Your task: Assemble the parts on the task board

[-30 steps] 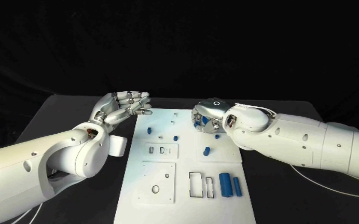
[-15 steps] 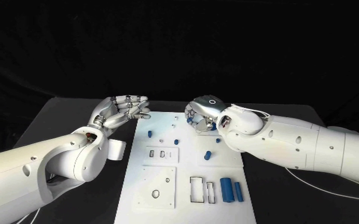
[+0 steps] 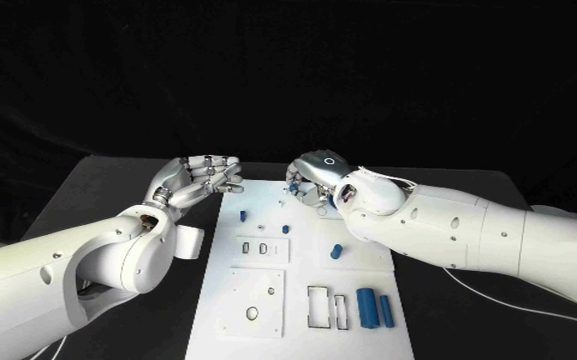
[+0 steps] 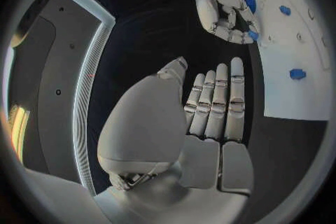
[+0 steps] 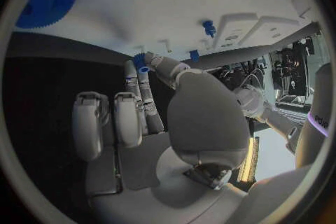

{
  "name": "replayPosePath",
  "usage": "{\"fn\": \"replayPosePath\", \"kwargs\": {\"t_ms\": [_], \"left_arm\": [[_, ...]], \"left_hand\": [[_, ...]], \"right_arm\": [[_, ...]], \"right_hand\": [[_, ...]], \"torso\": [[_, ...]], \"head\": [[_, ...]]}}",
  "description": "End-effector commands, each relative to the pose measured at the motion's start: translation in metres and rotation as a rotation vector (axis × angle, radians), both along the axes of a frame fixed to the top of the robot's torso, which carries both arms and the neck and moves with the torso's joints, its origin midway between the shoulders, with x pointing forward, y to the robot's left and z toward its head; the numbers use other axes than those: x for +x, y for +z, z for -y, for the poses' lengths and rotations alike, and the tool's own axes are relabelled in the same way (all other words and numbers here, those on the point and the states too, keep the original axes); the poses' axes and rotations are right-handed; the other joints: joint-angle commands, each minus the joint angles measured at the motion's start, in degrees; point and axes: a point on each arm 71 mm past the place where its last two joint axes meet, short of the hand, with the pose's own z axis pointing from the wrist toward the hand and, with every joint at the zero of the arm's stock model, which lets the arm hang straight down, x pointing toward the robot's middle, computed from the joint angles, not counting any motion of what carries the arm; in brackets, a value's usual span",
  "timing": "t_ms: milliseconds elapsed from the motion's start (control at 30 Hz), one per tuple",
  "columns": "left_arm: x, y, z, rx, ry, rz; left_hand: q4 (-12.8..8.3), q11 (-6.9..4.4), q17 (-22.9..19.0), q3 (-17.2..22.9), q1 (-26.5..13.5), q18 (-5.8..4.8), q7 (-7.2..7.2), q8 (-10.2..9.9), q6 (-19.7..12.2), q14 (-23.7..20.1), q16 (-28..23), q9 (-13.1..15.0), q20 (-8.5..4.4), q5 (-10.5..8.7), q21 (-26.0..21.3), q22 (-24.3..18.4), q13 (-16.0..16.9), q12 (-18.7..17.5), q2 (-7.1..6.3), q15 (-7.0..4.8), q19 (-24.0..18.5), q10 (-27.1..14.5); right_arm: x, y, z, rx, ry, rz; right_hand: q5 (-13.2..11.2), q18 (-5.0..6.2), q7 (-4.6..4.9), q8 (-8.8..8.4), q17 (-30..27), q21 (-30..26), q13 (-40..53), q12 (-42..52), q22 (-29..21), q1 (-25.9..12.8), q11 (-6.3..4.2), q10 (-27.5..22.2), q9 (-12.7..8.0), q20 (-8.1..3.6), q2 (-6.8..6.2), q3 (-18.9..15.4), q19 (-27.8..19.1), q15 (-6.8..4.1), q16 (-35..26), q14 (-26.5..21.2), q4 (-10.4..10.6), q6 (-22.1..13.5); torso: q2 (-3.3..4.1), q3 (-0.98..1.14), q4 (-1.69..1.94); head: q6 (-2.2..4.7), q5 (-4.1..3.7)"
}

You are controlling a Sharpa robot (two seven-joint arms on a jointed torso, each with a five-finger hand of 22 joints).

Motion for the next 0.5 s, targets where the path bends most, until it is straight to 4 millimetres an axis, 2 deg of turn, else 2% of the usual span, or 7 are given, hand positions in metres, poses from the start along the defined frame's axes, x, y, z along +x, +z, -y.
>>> {"fn": "replayPosePath", "kwargs": {"t_ms": [33, 500], "left_arm": [[-0.0001, 0.0013, 0.0030, -0.005, -0.021, 0.006], [0.0005, 0.0009, 0.0041, -0.005, -0.023, 0.003]], "left_hand": [[0.01, 0.16, 0.09, 0.21, -0.09, 0.60, 0.08, -0.23, -0.52, -0.41, -0.35, -0.10, -0.01, -0.33, 0.23, 0.05, -0.06, -0.17, -0.29, 0.16, 0.18, -0.37], [-0.05, 0.19, 0.13, 0.24, -0.02, 0.59, 0.09, -0.29, -0.61, -0.46, -0.40, -0.12, -0.01, -0.36, 0.28, 0.07, -0.06, -0.21, -0.31, 0.18, 0.15, -0.50]], "right_arm": [[-0.0001, 0.0023, -0.0025, 0.021, -0.001, 0.035], [0.0018, -0.0019, -0.0103, 0.009, 0.014, 0.012]], "right_hand": [[0.08, -1.14, -0.12, 0.25, 0.17, 0.37, 0.26, -0.21, 4.85, 1.22, -2.20, 2.25, 3.75, -0.01, 1.74, 0.02, 0.27, -0.39, 0.36, 2.86, -0.04, -0.43], [0.03, -1.18, -0.12, 0.29, 0.18, 0.48, 0.32, -0.27, 5.05, 1.10, -2.18, 2.21, 3.88, 0.00, 1.65, -0.02, 0.37, -0.37, 0.39, 2.86, -0.02, -0.50]], "torso": [[0.08, -0.08, 0.13], [0.34, -0.09, 0.11]], "head": [[0.03, 0.01], [0.09, 0.21]]}}
